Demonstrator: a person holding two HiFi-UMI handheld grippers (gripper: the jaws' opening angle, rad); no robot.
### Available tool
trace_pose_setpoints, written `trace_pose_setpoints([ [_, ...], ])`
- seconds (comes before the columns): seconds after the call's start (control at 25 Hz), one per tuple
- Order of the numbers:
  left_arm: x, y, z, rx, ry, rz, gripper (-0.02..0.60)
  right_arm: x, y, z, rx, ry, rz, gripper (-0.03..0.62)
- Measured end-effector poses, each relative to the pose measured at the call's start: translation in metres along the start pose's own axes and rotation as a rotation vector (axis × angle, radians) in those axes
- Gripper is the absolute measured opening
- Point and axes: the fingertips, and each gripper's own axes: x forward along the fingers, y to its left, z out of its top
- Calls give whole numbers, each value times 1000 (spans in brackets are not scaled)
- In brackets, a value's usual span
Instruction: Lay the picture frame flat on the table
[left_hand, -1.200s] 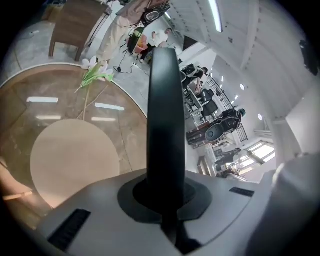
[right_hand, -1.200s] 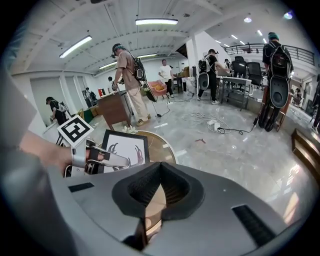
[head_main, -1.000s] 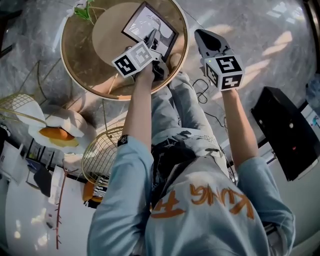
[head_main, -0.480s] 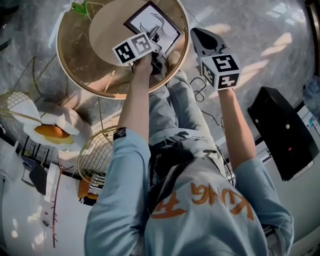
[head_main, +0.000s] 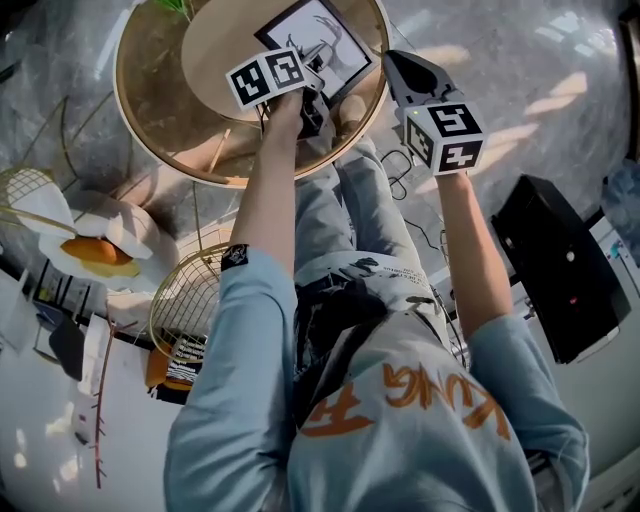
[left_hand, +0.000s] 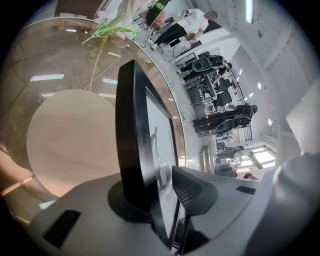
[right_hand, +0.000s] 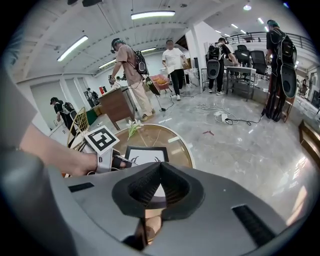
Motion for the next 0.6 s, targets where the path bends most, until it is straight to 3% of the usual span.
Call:
trace_pose_setpoints([
  [0.32, -15, 16, -10, -27, -2, 33, 286, -4, 8, -10, 38, 15, -5, -3],
  [0.52, -22, 19, -13, -59, 4, 60, 361, -3, 15, -7, 32, 16, 5, -3],
  [0.6, -26, 22, -13, -69, 12, 90, 365, -4, 18, -4, 31, 13, 11, -3],
])
